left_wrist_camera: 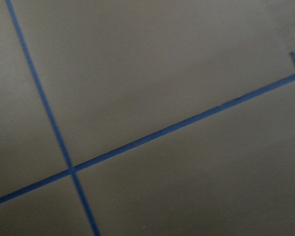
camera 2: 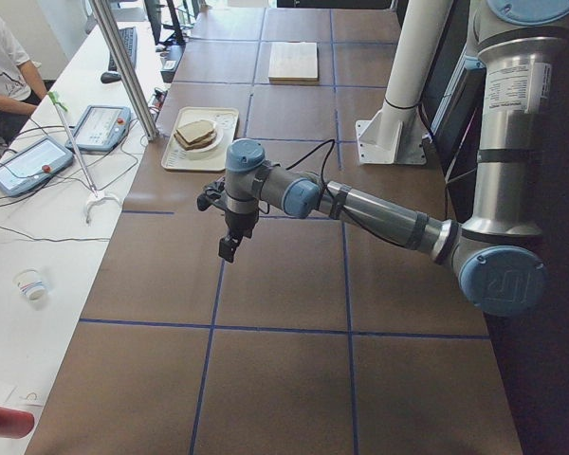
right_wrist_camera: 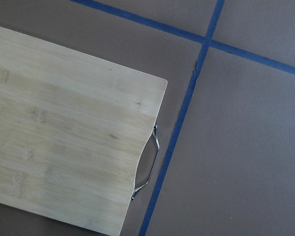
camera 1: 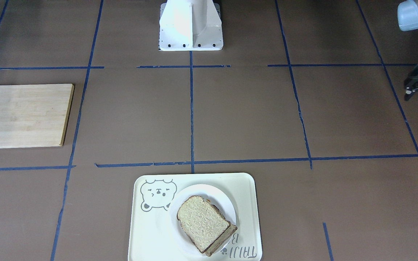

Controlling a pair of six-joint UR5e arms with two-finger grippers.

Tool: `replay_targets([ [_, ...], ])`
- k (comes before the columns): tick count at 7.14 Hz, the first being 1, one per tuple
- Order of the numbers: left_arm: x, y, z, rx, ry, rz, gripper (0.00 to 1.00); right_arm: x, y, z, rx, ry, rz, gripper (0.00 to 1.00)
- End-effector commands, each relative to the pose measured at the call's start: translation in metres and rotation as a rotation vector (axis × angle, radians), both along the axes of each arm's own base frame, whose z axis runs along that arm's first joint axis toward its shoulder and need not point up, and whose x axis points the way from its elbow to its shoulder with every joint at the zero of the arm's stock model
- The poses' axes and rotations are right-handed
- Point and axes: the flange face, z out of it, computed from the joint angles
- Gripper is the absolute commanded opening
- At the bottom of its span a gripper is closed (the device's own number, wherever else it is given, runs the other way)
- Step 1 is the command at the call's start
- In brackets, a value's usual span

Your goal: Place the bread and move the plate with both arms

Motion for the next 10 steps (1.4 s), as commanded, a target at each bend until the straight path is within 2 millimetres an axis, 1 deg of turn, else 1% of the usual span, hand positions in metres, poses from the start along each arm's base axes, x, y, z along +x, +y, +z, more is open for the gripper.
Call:
replay_targets([
  [1, -0.050, 0.049, 0.062, -0.141, 0.059, -0.039, 1.00, 0.000, 0.000, 0.002, -0.006, 0.000, 0.000, 1.00],
  [2, -0.063, 0.067, 0.090, -0.193, 0.046, -0.059, 1.00, 0.000, 0.001, 0.003, -0.006, 0.000, 0.000, 1.00],
  [3, -0.078, 0.071, 0.097, -0.208, 0.057, -0.094, 1.00, 0.000, 0.003, 0.005, -0.012, 0.001, 0.000, 1.00],
  [4, -0.081, 0.089, 0.110, -0.243, 0.060, -0.103, 1.00, 0.000, 0.004, 0.005, -0.011, 0.001, 0.000, 1.00],
  [5, -0.084, 0.095, 0.122, -0.276, 0.058, -0.116, 1.00, 0.000, 0.004, 0.005, -0.010, 0.001, -0.001, 1.00],
  [6, -0.089, 0.098, 0.124, -0.281, 0.046, -0.130, 1.00, 0.000, 0.004, 0.004, -0.008, 0.001, -0.001, 1.00],
  [8, -0.089, 0.097, 0.120, -0.273, 0.048, -0.133, 1.00, 0.000, 0.004, 0.005, -0.011, 0.001, -0.001, 1.00],
  [10, -0.089, 0.096, 0.121, -0.274, 0.048, -0.131, 1.00, 0.000, 0.005, 0.006, -0.013, 0.001, -0.001, 1.00],
])
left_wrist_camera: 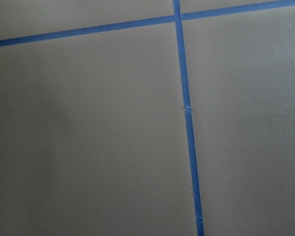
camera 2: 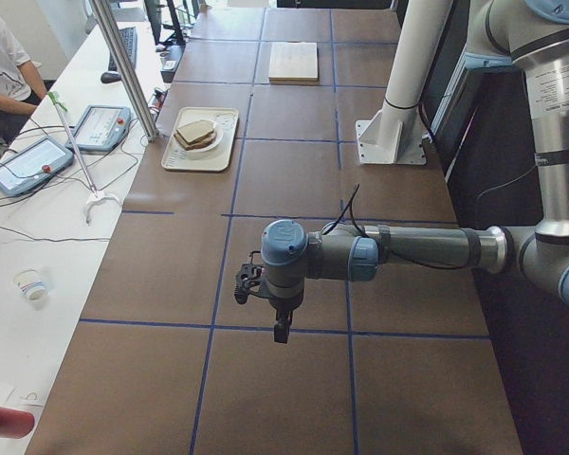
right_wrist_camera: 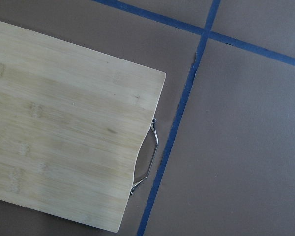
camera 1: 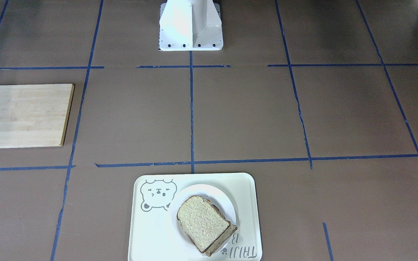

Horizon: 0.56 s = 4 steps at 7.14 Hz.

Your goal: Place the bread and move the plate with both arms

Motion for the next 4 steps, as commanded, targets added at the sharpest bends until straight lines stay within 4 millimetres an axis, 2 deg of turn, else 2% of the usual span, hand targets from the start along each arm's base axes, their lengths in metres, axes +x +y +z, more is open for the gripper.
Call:
replay_targets([
  [1, 0.0002, 0.0044, 0.0041, -0.009, 0.001, 0.003, 1.00, -0.0001, 0.0000, 0.0003, 0.000, -0.001, 0.000, 1.00],
  [4, 0.0008, 0.0074, 0.0031, -0.005, 0.003, 0.008, 1.00, -0.0001, 0.0000, 0.0003, 0.000, -0.001, 0.000, 1.00],
])
